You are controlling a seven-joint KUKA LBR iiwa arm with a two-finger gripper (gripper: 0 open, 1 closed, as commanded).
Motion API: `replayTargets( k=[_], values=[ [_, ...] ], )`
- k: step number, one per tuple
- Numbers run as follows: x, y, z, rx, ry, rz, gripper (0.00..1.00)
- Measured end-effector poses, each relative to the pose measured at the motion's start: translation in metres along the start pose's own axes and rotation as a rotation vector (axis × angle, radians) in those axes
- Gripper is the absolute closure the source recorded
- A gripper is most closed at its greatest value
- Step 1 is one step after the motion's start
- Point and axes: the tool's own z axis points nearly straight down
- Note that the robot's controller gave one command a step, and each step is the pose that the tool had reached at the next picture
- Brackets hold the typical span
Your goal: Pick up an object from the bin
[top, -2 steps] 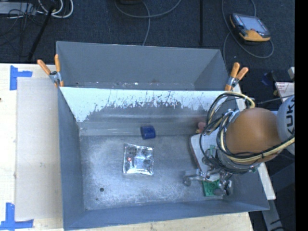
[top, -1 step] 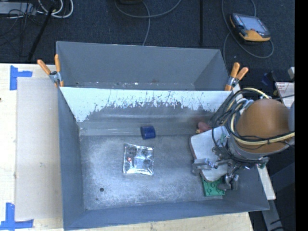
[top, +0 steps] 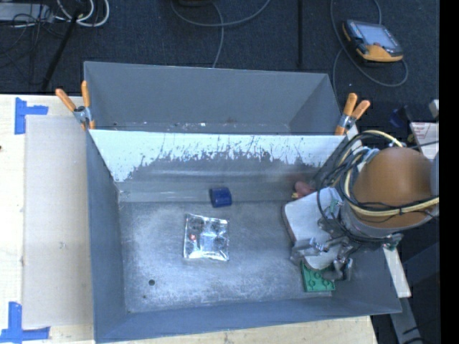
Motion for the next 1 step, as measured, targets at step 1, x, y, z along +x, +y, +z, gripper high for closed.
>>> replayTargets(
  k=[1],
  values=[
    [-0.0102, 0.0031, -0.1102, 0.017, 0.008, 0.009, 1.0]
  ],
)
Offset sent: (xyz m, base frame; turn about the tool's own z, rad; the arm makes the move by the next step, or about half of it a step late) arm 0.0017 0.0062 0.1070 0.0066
